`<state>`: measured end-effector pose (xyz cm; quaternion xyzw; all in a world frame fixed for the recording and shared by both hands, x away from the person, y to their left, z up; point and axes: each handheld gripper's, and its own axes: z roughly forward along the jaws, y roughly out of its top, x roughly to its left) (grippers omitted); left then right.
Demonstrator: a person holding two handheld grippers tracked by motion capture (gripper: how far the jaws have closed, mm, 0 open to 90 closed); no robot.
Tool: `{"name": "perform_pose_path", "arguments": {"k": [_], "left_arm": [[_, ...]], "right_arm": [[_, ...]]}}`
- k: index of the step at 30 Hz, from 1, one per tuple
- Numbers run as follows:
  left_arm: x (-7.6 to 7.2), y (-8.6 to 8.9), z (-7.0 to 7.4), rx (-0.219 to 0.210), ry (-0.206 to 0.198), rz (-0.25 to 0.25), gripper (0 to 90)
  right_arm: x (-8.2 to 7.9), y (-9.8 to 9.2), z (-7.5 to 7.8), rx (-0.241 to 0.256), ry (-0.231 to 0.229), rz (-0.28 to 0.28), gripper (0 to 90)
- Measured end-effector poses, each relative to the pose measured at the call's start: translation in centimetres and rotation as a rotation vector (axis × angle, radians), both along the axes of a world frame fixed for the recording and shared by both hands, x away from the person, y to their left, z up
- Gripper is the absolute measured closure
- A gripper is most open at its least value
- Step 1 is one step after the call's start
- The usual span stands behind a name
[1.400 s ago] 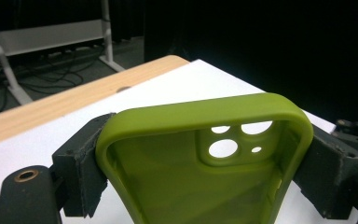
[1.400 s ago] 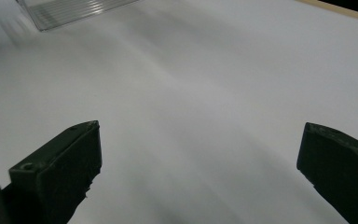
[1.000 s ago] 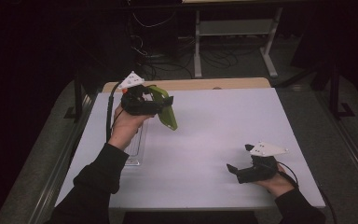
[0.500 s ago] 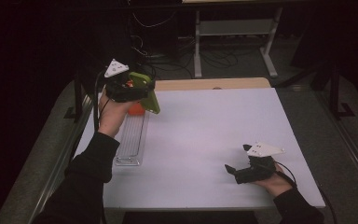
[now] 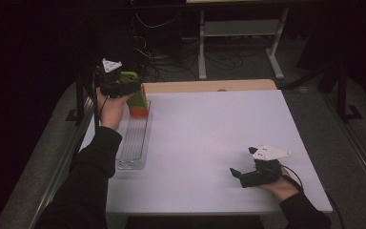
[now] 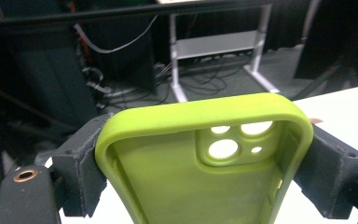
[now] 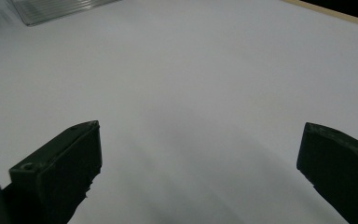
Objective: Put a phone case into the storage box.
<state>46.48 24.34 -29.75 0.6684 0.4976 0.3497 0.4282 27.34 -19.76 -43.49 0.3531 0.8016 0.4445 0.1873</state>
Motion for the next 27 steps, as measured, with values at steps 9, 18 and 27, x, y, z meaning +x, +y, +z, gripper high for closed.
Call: {"name": "perform_pose_path", "arguments": {"k": [9,18,27], "left_arm": [[2.1,-0.6,-2.4,0.033,0.077,0.095,14.1],[2.8,-0.9,-5.0,0.080,0.145,0.152,13.9],[3.0,-1.0,-6.7,0.092,0.173,0.148,13.6]], "right_arm": [[-0.1,0.0,0.2,0.013,0.001,0.001,0.0],[-0.2,-0.1,0.2,0.011,-0.006,0.001,0.0],[-0.1,-0.1,0.2,0.008,-0.009,0.000,0.0]]}}
